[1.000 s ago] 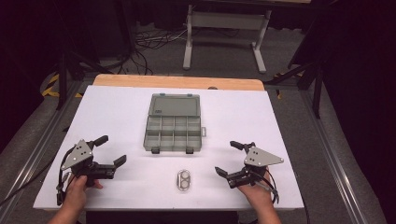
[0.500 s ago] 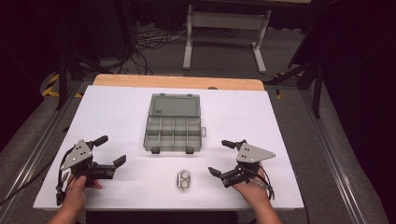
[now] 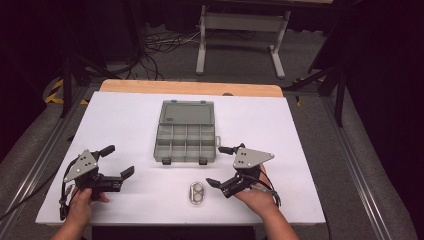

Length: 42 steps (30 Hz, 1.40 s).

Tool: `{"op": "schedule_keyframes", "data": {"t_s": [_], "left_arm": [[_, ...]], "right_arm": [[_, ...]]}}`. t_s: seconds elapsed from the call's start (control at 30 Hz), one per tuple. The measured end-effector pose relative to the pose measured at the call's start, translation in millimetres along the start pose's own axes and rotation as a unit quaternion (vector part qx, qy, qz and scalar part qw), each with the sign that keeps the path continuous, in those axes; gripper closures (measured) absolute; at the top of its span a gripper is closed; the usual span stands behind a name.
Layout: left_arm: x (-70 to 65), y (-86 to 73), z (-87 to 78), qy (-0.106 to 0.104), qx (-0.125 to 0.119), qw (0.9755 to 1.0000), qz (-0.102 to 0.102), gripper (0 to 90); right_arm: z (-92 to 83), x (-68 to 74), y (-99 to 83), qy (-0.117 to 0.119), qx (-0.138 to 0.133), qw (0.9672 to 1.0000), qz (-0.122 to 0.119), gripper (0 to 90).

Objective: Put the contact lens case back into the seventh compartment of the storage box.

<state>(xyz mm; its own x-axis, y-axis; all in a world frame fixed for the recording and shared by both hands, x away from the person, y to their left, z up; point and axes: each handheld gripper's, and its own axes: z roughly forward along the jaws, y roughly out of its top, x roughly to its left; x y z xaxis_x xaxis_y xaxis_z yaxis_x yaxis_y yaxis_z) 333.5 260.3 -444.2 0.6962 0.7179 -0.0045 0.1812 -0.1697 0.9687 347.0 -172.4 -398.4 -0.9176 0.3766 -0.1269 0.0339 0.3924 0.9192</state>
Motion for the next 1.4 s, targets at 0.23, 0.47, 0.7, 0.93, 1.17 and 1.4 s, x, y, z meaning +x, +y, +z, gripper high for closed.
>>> {"op": "schedule_keyframes", "data": {"t_s": [0.23,0.47,0.7,0.93,1.17,1.4], "left_arm": [[-0.2,-0.1,0.5,-0.003,0.0,1.0,0.001,1.7],[-0.6,-0.2,0.8,-0.005,0.001,1.0,0.001,1.7],[-0.5,-0.2,0.7,-0.005,0.001,1.0,0.002,1.7],[-0.5,-0.1,0.5,-0.005,0.002,1.0,0.002,1.7],[-0.8,-0.1,0.5,-0.006,0.002,1.0,0.003,1.7],[-0.6,-0.1,0.3,-0.006,0.002,1.0,0.002,1.7]], "right_arm": [[10.0,1.9,7.4,0.015,0.008,0.9998,-0.011,1.1],[21.4,4.6,15.3,0.035,0.017,0.9989,-0.025,1.1],[28.6,6.1,19.8,0.045,0.023,0.9982,-0.032,0.9],[37.6,9.0,22.7,0.068,0.047,0.9955,-0.046,1.1],[42.5,10.3,26.4,0.086,0.072,0.9921,-0.057,1.7],[49.8,13.6,25.6,0.106,0.105,0.9868,-0.064,3.4]]}}
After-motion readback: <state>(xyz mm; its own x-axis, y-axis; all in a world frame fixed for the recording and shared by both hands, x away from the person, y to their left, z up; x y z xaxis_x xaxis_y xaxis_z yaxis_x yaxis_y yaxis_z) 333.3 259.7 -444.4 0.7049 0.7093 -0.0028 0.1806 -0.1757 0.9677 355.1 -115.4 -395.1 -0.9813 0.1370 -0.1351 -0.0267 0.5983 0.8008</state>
